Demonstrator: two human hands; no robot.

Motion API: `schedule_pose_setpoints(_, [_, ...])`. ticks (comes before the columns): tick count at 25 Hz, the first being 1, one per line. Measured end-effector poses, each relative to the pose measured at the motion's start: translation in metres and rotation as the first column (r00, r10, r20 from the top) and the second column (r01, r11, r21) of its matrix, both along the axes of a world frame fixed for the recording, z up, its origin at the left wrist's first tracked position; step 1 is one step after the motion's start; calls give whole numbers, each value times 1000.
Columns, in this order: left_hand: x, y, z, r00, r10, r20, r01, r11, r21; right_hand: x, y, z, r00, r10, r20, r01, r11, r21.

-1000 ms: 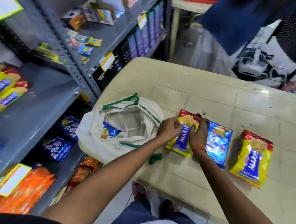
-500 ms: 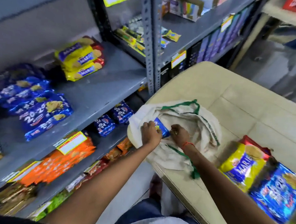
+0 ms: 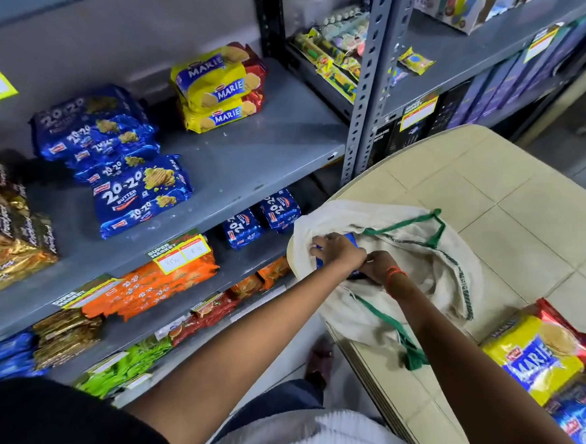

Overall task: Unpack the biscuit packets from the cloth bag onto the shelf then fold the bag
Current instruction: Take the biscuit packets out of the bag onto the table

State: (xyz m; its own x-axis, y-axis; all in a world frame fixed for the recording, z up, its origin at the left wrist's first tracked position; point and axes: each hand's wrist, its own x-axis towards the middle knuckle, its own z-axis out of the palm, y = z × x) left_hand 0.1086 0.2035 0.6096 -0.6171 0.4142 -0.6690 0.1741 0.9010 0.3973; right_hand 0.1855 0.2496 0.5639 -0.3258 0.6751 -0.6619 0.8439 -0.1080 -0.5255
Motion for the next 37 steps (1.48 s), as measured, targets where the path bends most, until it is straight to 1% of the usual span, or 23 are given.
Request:
schedule_pose_setpoints(2, [-4,-3,1,999,30,35,-31,999,26,-2,-1,5,997,-65,-34,65,998,-19])
schedule_pose_setpoints(5, [-10,-5,3,995,80,56,-84,994,73,-7,6,17,990,-78,-121,77,997,-18])
schedule_pose_setpoints(7, [-12,-3,4,986,135,96,-145,984,106,-8,9,25,978,-105,-183,108,994,7])
schedule_pose_setpoints(8, [-11,-2,6,981,158,115,-172,978,119,-7,10,30,973,-129,-193,138,990,34])
schedule_pose_setpoints(11, [-10,3,0,971,178,162,-201,969,142,4,13,50,969,-165,-183,199,962,185])
schedule_pose_setpoints(13, [-7,8,-9,968,171,186,-201,967,158,21,20,60,961,-211,-178,246,947,206])
schedule_pose_setpoints(16, [9,19,-23,943,156,293,-212,963,169,59,23,66,924,-333,-187,356,928,110])
schedule_pose_setpoints(17, [16,22,-33,927,158,339,-228,958,176,73,21,64,888,-409,-207,427,903,44])
schedule_pose_setpoints(18, [19,28,-53,919,146,366,-226,956,188,85,17,62,833,-497,-242,503,863,-42])
schedule_pose_setpoints(19, [24,33,-70,921,132,367,-224,950,219,98,13,60,748,-601,-281,584,798,-151])
schedule_pose_setpoints(20, [25,42,-95,932,112,345,-204,948,243,108,8,59,644,-705,-299,651,709,-270])
schedule_pose_setpoints(21, [25,55,-132,946,90,311,-179,945,274,116,3,58,533,-794,-293,692,608,-389])
schedule_pose_setpoints(22, [29,66,-159,960,46,275,-137,936,324,126,-1,58,448,-847,-286,694,531,-486])
schedule_pose_setpoints(23, [30,74,-177,978,-1,211,-79,925,371,136,-3,58,403,-867,-294,671,498,-550])
schedule_pose_setpoints(24, [34,75,-168,987,-19,159,-46,919,391,144,-6,59,416,-857,-303,641,513,-571])
schedule_pose_setpoints(25, [28,78,-171,992,-13,126,-37,920,389,151,-7,60,451,-836,-311,612,544,-574])
schedule_pose_setpoints(26, [26,72,-147,994,-12,105,-27,932,362,156,-7,63,479,-819,-315,591,566,-574])
schedule_pose_setpoints(28, [21,63,-101,996,-67,58,45,949,312,165,-8,67,470,-823,-319,574,560,-598])
schedule_pose_setpoints(29, [18,56,-62,996,-85,38,68,947,314,167,-7,68,462,-827,-321,566,554,-611])
schedule_pose_setpoints(30, [14,57,-46,994,-110,4,103,946,308,171,-7,69,449,-831,-329,558,548,-623])
schedule_pose_setpoints(33, [4,71,-13,972,-207,-116,234,908,348,182,-3,68,430,-825,-366,547,561,-621])
schedule_pose_setpoints(35, [2,80,0,958,-232,-170,279,891,358,190,-2,67,448,-807,-384,525,585,-618])
schedule_pose_setpoints(37, [-1,86,5,955,-230,-187,286,882,375,197,-4,66,447,-799,-403,502,596,-627])
